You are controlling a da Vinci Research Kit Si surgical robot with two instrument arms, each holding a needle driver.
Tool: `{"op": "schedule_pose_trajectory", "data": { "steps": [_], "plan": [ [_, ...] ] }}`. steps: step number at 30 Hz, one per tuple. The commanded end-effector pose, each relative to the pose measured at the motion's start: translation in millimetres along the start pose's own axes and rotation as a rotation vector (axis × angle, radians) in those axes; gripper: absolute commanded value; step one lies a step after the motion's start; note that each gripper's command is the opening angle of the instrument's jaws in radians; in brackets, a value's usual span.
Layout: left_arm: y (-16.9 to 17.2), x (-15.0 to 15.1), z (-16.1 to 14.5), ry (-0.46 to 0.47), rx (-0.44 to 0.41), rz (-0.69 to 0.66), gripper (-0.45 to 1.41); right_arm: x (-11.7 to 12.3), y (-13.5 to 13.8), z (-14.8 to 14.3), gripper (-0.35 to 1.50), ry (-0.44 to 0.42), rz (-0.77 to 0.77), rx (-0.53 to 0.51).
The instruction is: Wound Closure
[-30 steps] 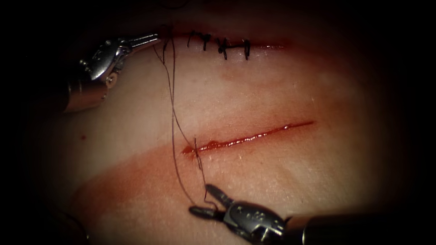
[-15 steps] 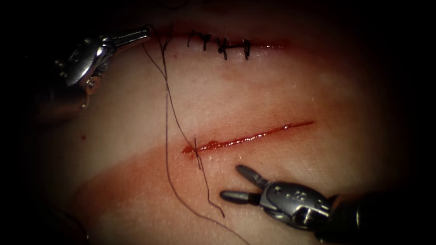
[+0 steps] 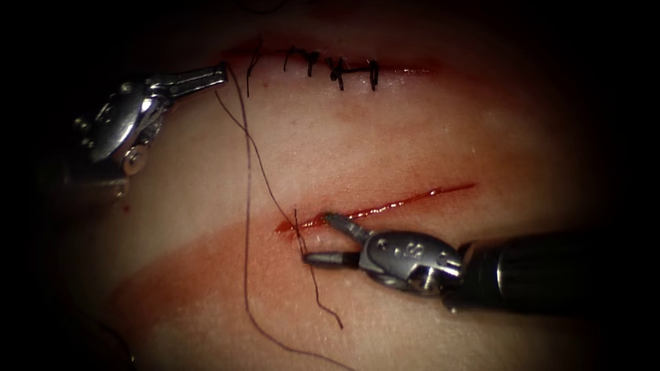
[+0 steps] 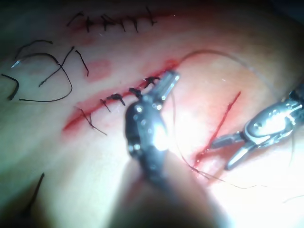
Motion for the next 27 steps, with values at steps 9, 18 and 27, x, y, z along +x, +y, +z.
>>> {"op": "schedule_pose_trajectory", "data": {
  "steps": [9, 18, 27],
  "plan": [
    [-0.2, 1.3, 0.7, 0.003, -0.001, 0.010, -0.45, -1.2, -0.5, 3.2, 1.47, 0.011, -0.046, -0.010],
    [0.3, 2.0, 1.6, 0.011, -0.007, 0.017, -0.45, -1.0, -0.9, 4.3, 1.47, 0.009, -0.064, -0.022],
    [0.7, 1.6, 1.5, 0.012, -0.011, 0.021, -0.45, -1.1, -0.1, 4.7, 1.47, 0.007, -0.073, -0.026]
  ]
}}
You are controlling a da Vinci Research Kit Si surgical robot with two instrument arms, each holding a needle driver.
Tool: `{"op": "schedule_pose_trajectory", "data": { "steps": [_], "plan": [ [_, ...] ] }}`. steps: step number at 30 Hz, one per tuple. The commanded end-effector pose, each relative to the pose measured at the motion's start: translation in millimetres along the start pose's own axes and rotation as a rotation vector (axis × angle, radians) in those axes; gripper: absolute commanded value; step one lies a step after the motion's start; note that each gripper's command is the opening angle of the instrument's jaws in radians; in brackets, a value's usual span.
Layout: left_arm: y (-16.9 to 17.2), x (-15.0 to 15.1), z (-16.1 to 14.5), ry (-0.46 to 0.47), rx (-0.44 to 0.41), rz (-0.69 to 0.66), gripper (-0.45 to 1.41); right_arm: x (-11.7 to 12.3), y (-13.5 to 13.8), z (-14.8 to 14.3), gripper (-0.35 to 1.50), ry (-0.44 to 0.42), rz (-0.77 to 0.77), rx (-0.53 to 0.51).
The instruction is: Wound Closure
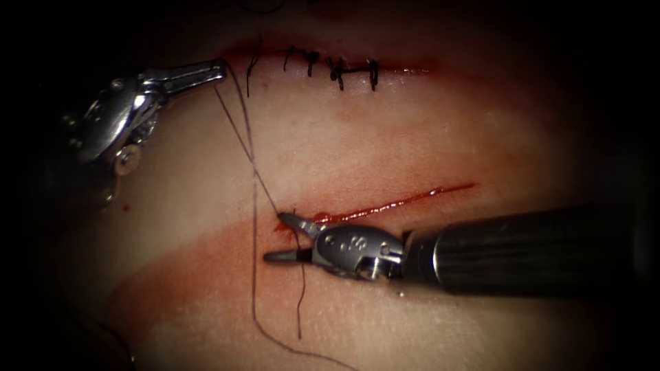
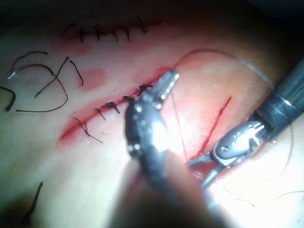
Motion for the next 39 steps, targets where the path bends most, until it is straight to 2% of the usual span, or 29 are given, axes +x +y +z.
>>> {"op": "schedule_pose_trajectory", "data": {
  "steps": [1, 9, 16, 27, 39],
  "plan": [
    [-0.2, -0.8, 0.4, 0.000, -0.001, -0.001, -0.45, -0.4, -0.4, 0.1, 1.45, 0.000, 0.003, 0.006],
    [-0.1, -1.1, 0.6, 0.001, -0.001, 0.002, -0.45, 0.0, -0.3, -0.5, 1.43, 0.000, 0.001, 0.011],
    [0.4, -1.4, 0.7, 0.002, -0.004, 0.007, -0.45, 0.0, 0.4, 1.3, 1.45, -0.004, 0.004, -0.004],
    [0.6, -1.3, 0.8, 0.002, -0.005, 0.006, -0.45, -0.4, 1.3, 2.5, 1.45, -0.005, 0.004, -0.011],
    [0.7, -1.3, 0.9, 0.003, -0.005, 0.006, -0.45, -0.1, 1.2, 4.7, 1.45, 0.003, 0.005, -0.005]
  ]
}}
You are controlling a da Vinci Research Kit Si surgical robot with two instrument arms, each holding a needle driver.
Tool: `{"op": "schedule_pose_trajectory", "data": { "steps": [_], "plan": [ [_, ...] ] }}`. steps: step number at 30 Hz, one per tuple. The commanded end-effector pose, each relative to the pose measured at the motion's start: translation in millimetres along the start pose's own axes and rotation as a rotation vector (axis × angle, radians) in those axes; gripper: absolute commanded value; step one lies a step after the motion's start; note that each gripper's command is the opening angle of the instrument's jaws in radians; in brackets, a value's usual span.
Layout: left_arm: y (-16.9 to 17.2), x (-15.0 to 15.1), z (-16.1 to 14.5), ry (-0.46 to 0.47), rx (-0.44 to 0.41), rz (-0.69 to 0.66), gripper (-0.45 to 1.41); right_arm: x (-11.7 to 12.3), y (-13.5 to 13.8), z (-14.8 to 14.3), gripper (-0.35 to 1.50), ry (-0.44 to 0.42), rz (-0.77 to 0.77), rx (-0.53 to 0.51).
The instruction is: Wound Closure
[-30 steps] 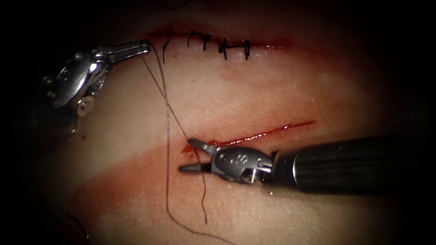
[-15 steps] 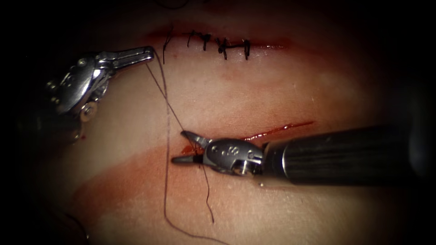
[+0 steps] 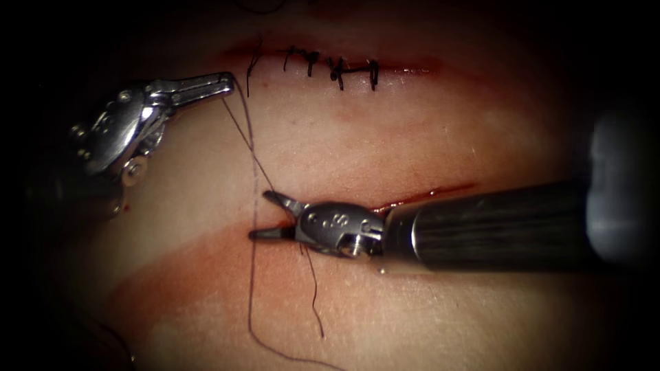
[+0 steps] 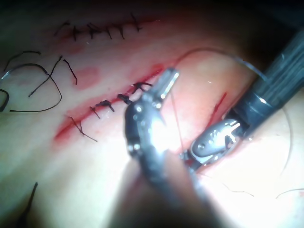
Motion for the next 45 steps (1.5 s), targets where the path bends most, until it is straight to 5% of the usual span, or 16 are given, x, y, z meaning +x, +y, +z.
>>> {"op": "schedule_pose_trajectory", "data": {
  "steps": [1, 21, 24, 25, 26, 27, 28, 29, 43, 45],
  "plan": [
    [-0.1, -0.8, 0.4, 0.001, -0.001, -0.001, -0.45, -0.3, -0.6, 1.0, 1.45, 0.002, 0.001, 0.003],
    [0.6, -0.4, 0.6, 0.005, -0.007, -0.003, -0.45, -0.1, -0.8, 1.8, 1.42, 0.010, 0.000, 0.016],
    [0.6, -0.4, 0.6, 0.006, -0.009, -0.003, -0.45, -0.1, -0.9, 1.8, 1.22, 0.020, -0.003, 0.029],
    [0.6, -0.4, 0.6, 0.006, -0.009, -0.003, -0.45, -0.1, -1.0, 1.6, 0.70, 0.026, -0.008, 0.042],
    [0.6, -0.4, 0.6, 0.006, -0.009, -0.003, -0.45, -0.1, -1.0, 1.6, 0.70, 0.026, -0.008, 0.042],
    [0.6, -0.4, 0.5, 0.006, -0.009, -0.003, -0.45, -0.1, -1.1, 1.6, 0.38, 0.028, -0.004, 0.047],
    [0.6, -0.4, 0.5, 0.006, -0.010, -0.003, -0.45, -0.1, -1.2, 1.6, -0.19, 0.032, -0.007, 0.054],
    [0.6, -0.4, 0.5, 0.006, -0.010, -0.003, -0.45, -0.1, -1.3, 1.6, -0.35, 0.034, -0.004, 0.060],
    [0.6, -0.3, 0.3, 0.007, -0.012, -0.004, -0.45, 0.2, -1.4, 0.6, -0.35, 0.012, 0.003, 0.082],
    [0.6, -0.3, 0.3, 0.007, -0.012, -0.004, -0.45, 0.4, -1.7, 0.8, 0.84, 0.008, 0.002, 0.079]
  ]
}}
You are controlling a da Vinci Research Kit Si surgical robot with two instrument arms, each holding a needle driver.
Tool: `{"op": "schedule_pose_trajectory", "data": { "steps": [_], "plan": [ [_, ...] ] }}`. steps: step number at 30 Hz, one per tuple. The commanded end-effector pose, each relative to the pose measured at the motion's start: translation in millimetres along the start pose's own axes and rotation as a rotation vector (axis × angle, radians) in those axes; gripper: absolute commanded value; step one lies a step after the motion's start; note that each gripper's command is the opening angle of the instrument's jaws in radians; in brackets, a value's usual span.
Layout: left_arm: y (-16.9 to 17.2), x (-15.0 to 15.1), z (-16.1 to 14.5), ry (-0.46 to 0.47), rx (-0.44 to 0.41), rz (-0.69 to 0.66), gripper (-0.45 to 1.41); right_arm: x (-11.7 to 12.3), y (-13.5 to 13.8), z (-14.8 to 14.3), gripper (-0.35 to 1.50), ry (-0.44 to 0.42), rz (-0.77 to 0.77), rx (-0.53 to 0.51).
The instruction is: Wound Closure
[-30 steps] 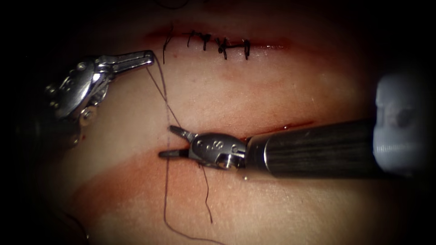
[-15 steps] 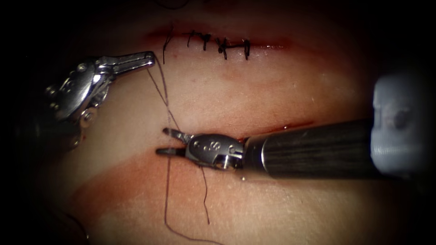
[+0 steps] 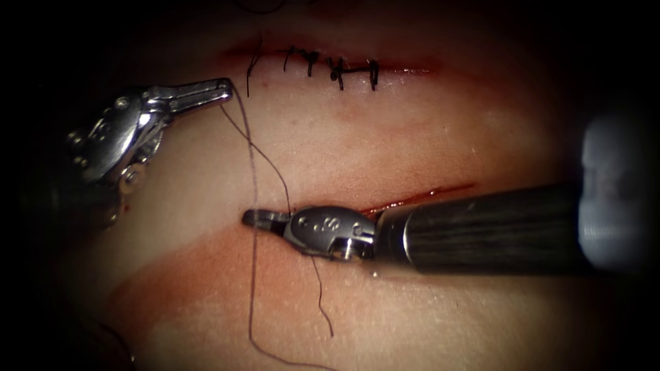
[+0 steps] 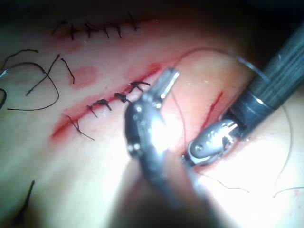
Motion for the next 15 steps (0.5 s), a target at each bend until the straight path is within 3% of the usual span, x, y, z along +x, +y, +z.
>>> {"op": "schedule_pose_trajectory", "data": {
  "steps": [1, 15],
  "plan": [
    [-0.2, -0.8, 0.3, 0.001, -0.002, -0.001, -0.45, 0.1, -0.6, 0.9, 1.48, -0.004, 0.004, -0.039],
    [-1.0, 0.6, -2.0, -0.011, 0.003, -0.001, -0.45, 0.3, -0.6, -3.3, 1.48, 0.015, 0.005, -0.025]
  ]
}}
